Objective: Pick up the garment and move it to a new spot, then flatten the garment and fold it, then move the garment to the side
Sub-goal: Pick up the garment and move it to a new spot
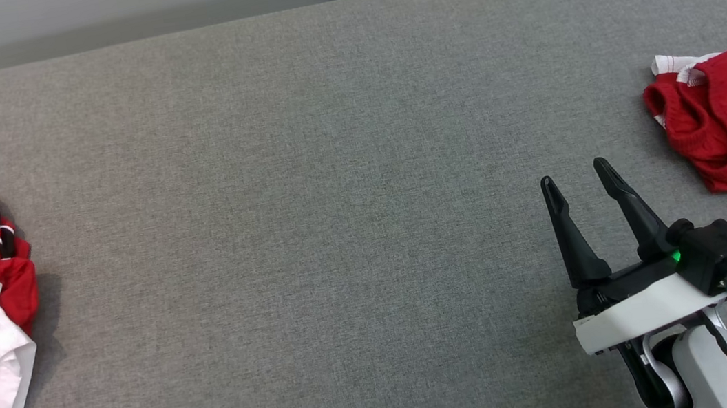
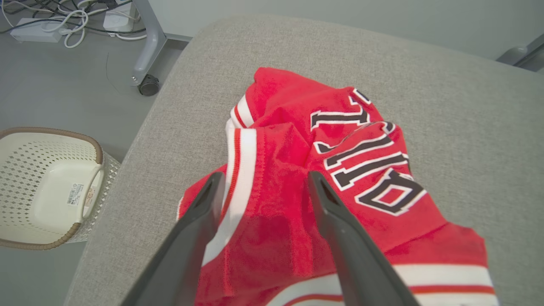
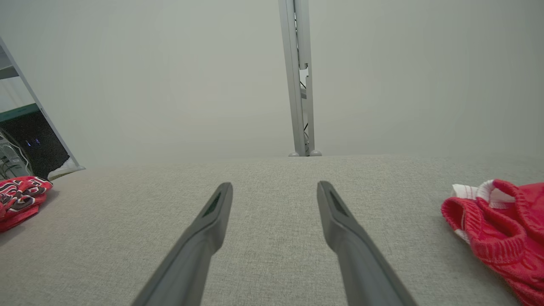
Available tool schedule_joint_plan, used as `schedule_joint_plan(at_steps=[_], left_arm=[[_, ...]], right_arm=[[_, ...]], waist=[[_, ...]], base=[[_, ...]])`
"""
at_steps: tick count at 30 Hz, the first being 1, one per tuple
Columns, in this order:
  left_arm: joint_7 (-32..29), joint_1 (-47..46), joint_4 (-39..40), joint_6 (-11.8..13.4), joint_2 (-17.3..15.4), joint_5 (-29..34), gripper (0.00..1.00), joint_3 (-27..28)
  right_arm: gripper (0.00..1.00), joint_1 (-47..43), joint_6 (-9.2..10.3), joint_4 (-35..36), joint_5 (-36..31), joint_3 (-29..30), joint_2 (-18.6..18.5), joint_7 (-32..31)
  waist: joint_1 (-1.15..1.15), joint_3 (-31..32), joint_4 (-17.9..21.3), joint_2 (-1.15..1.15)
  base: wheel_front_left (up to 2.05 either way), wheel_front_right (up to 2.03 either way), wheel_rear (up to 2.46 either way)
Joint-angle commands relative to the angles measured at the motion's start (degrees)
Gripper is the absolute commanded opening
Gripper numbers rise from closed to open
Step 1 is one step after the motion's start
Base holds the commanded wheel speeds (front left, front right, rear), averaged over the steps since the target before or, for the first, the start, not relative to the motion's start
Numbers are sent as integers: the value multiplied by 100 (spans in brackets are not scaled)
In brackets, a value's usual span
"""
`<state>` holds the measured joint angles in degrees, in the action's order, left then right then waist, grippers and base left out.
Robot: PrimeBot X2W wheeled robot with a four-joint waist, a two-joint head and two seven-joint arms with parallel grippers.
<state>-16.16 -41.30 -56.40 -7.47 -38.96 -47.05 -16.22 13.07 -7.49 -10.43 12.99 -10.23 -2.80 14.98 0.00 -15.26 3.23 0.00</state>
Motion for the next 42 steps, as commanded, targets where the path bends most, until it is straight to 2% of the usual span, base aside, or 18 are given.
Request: schedule_joint_plan(at_steps=[1, 6, 7, 8, 9, 10, 11, 20, 27, 33, 42], left_arm=[[-53, -65, -121, -5, -18, -114, 100, -55], [-403, -27, -320, -5, -8, -526, 99, -324], [-495, -4, -313, -5, 0, -596, 85, -388], [-579, 19, -288, -5, -2, -657, 49, -455], [-628, 22, -261, -5, -26, -718, 42, -507], [-646, 19, -243, -5, -58, -777, 7, -554], [-620, 9, -231, -5, -79, -828, 0, -586], [-268, -218, -34, -5, -324, -1004, 0, -1039], [37, -465, 314, -5, -511, -902, 0, -1546], [38, -741, 787, -5, -560, -954, 0, -1972], [36, -1116, 1549, -5, -403, -879, 0, -2456]], right_arm=[[100, 59, -1, 11, -43, -6, -23, 30], [100, 45, -1, 13, -112, 5, -24, 30], [100, 49, -1, 13, -110, 9, -23, 30], [100, 53, -1, 11, -113, 18, -24, 30], [100, 62, -1, 3, -118, 26, -25, 30], [100, 69, -1, -6, -113, 24, -24, 30], [100, 78, -1, -14, -97, 14, -23, 30], [100, 115, -1, -71, 0, -28, -24, 29], [100, -29, -1, -114, 129, -26, -26, 30], [100, -171, -1, -173, 332, -52, -25, 30], [100, -364, -1, -193, 428, 26, -26, 30]], waist=[[0, -87, 84, 0], [0, -180, 114, 0], [0, -188, 112, 0], [0, -194, 108, 0], [0, -198, 104, 0], [0, -202, 100, 0], [0, -208, 96, 0], [0, -148, 65, 0], [0, 209, 70, 0], [0, 614, 219, 0], [0, 1064, 567, 0]], base=[[0, 0, 0], [0, 0, 0], [0, 0, 0], [0, 0, 0], [0, 0, 0], [0, 0, 0], [0, 0, 0], [0, 0, 0], [0, 0, 0], [0, 0, 0], [0, 0, 0]])
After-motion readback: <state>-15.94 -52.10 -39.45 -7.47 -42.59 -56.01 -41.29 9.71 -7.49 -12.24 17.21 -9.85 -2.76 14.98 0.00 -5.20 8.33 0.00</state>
